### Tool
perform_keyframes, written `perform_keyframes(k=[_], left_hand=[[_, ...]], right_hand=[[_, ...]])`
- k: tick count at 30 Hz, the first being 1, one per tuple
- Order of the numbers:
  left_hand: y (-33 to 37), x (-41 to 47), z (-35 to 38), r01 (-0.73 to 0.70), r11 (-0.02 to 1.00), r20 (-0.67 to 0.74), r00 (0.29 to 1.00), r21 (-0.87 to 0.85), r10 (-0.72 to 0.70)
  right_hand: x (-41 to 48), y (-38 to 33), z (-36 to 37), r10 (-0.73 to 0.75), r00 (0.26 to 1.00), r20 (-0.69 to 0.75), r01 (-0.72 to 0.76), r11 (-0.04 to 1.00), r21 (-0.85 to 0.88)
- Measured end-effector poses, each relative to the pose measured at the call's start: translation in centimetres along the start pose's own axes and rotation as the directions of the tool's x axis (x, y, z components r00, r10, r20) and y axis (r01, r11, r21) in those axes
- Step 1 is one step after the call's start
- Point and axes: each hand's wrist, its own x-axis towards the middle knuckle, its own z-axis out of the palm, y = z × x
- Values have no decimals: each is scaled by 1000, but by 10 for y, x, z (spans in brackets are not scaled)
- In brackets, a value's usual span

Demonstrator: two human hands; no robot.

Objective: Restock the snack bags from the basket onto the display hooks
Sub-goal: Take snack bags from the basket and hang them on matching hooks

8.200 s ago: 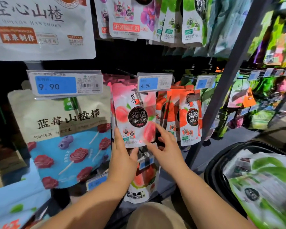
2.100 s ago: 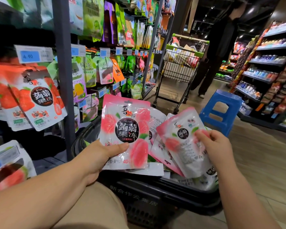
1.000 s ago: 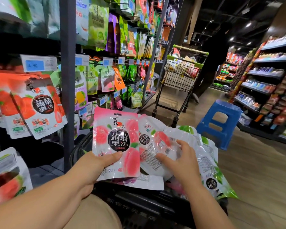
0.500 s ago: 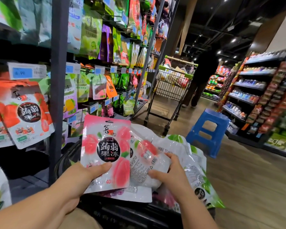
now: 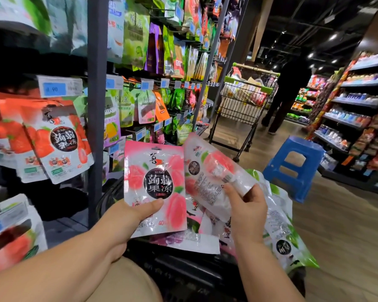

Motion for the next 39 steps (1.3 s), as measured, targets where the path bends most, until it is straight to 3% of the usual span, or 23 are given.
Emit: perform_keyframes(k=[7,10,12,14,17,25,33,37,39], left_hand=[[-2,1,0,0,1000,-19,1000,6,0],[-2,0,0,-2,1000,5,1000,27,2],[-3,1,0,7,1000,15,1000,20,-7],[-3,2,0,11,1000,5,1000,12,-11],[-3,2,2,1,1000,9,1000,5,-1],[0,-1,4,-29,999,-11,1000,20,29],[0,-2,5,-23,997,11,1000,68,22],[-2,-1,5,-31,988,-36,999,152,37],[-2,-1,4,-35,983,-47,998,180,44]], right_hand=[[-25,5,21,114,992,55,-119,988,102],[-25,-4,20,-31,997,-63,37,995,92],[-22,-8,19,-185,980,-70,186,982,16],[-20,-7,21,-315,949,17,315,948,-42],[-28,-3,26,-354,919,175,372,925,-80],[-36,-7,30,-186,922,341,188,982,28],[-39,-20,26,-40,853,520,-45,987,151],[-28,-6,32,79,873,481,-46,996,-79],[-24,2,36,178,862,474,-121,982,-148]])
